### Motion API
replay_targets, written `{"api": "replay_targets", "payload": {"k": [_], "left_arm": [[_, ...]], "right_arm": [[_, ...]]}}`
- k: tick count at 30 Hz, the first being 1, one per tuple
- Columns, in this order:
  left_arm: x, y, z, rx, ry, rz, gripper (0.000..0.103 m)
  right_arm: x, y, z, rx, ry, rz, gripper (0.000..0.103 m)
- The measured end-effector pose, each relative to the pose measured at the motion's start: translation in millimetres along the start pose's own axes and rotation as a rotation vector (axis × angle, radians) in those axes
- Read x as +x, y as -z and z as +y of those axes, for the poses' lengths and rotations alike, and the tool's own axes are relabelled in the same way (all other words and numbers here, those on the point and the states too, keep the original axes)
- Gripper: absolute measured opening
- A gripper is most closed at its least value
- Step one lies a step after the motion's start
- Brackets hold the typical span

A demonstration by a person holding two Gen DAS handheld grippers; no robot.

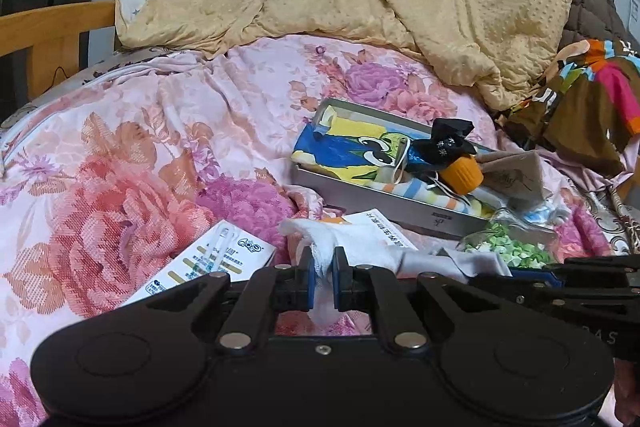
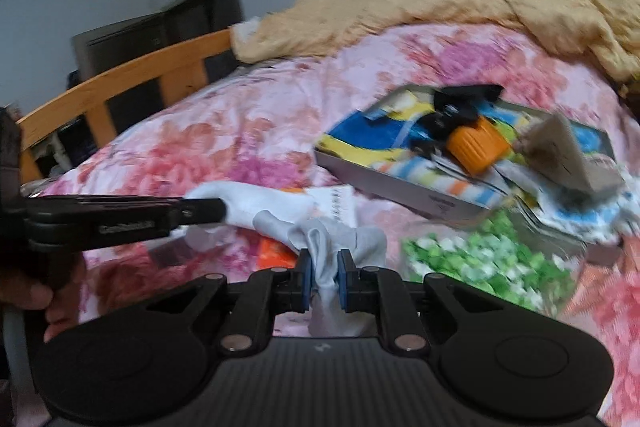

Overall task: Organize soft objects
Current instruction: 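Close the right tool on the grey cloth while the left tool holds the white cloth, then lift and carry the white and grey cloths over the tray with both tools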

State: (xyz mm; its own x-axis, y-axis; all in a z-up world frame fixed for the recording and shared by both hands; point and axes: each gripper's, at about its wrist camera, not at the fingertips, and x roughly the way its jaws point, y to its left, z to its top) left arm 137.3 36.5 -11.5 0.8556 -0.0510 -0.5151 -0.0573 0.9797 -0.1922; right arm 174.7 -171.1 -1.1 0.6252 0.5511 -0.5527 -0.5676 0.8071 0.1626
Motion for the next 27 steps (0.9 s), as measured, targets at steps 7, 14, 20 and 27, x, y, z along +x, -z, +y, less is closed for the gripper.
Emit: {"api": "replay_targets", "payload": {"k": [7, 14, 20, 27], "left_arm": [[3, -1, -21, 0.076, 0.099, 0.02, 0.008], [8, 10, -48, 0.155, 0.154, 0.073, 0.009], [12, 13, -48, 0.146, 0.136, 0.092, 0.02], [15, 14, -46, 0.135, 0.144, 0.107, 0.035]], "right_arm": [[-18, -7, -27, 0.121, 0.063, -0.016, 0.015], [-24, -10, -46, 0.156, 0.137, -0.014, 0.015], [-17, -6, -43, 0.121, 0.161, 0.002, 0.021], [-16, -4, -34, 0.077, 0.153, 0.004, 0.032]]}}
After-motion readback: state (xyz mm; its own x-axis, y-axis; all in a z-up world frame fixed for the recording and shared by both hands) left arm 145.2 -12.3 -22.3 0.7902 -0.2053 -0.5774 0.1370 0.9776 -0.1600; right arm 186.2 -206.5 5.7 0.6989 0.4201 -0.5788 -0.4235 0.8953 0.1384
